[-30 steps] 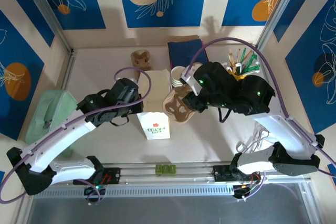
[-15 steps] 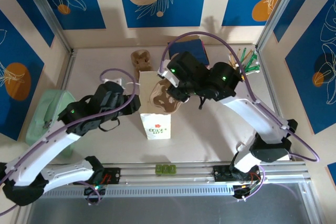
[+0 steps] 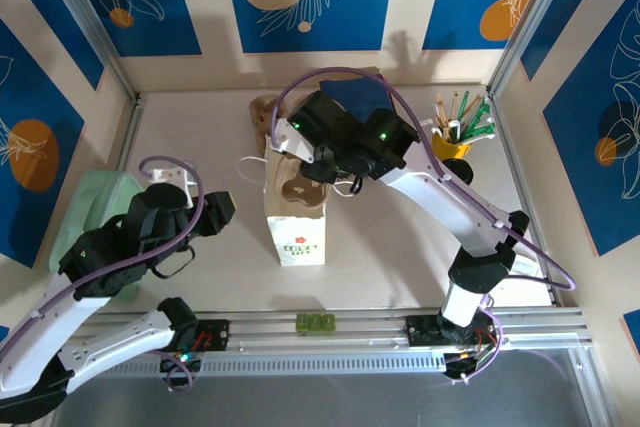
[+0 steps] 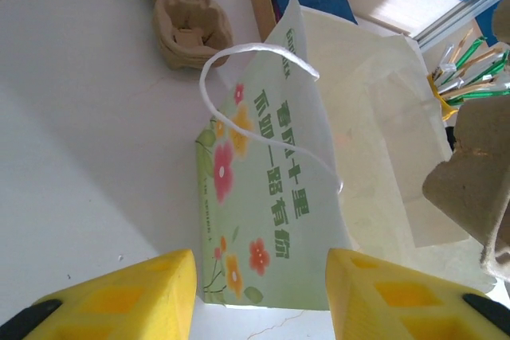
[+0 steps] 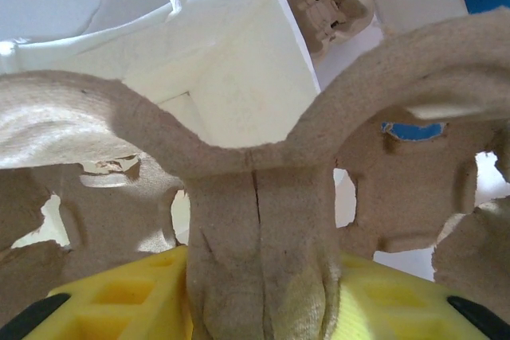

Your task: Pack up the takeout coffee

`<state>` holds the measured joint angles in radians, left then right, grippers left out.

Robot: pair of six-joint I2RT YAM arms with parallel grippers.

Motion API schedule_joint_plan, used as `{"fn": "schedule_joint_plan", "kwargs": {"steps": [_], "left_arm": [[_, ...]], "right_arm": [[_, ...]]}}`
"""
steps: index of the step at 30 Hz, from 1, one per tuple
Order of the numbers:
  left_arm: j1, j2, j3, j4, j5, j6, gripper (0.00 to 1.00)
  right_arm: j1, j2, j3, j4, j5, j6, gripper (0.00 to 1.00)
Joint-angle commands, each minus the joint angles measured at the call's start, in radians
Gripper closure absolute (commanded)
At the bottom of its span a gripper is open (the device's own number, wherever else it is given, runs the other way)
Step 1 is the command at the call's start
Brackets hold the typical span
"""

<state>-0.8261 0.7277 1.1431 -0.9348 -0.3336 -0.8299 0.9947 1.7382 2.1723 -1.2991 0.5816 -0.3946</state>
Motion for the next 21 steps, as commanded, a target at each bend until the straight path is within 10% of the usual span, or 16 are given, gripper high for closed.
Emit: {"fn": "schedule_joint_plan", "kwargs": {"steps": [1,21], "left_arm": [[-0.003,-0.012,-0.018,-0.016,-0.027,0.006,0.54],[-0.003,-0.059,-0.055,-0.014,-0.062,0.010,0.53]], "right_arm": [[0.009,0.020,0.030,0.019,0.017,-0.111,0.58],[0.033,0.106,0.011,-0.003,-0.060,-0.158,0.57]]}}
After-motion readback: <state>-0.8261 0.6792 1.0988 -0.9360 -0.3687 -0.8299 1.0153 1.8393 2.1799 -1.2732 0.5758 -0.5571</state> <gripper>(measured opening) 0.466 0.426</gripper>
